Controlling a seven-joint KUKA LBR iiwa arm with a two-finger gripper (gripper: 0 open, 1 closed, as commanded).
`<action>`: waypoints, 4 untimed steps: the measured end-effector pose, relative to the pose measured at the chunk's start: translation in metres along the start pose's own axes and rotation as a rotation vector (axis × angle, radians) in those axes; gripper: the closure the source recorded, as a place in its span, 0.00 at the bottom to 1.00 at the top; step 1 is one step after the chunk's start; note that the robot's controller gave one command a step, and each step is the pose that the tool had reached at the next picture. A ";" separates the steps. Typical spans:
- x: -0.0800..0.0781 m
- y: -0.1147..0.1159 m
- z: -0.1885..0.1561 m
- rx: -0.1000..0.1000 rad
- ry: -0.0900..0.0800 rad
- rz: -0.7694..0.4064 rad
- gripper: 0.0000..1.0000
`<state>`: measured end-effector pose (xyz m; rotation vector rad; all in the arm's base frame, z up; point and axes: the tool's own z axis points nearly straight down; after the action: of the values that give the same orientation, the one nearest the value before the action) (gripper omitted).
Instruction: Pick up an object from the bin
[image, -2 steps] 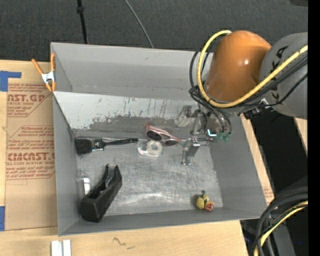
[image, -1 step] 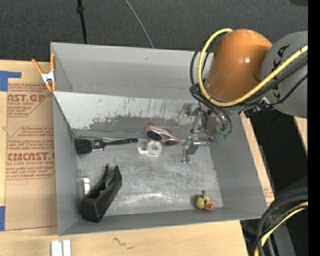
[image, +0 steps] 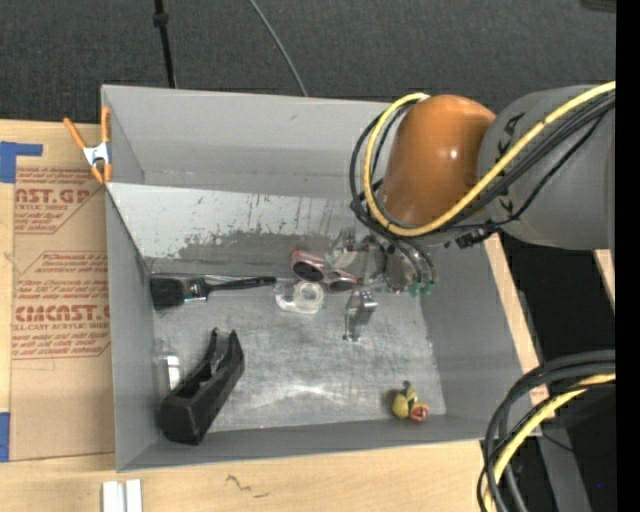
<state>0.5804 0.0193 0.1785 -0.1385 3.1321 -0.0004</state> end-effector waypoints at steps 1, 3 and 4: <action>-0.005 0.008 0.032 -0.001 0.009 -0.124 0.00; -0.011 0.008 0.093 0.001 -0.011 -0.253 0.00; -0.026 0.012 0.097 0.001 -0.058 -0.233 1.00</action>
Offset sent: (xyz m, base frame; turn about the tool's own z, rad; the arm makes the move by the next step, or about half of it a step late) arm 0.0112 0.0141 -0.0462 -0.0771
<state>0.6055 0.0331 0.0820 -0.4928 3.0374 0.0011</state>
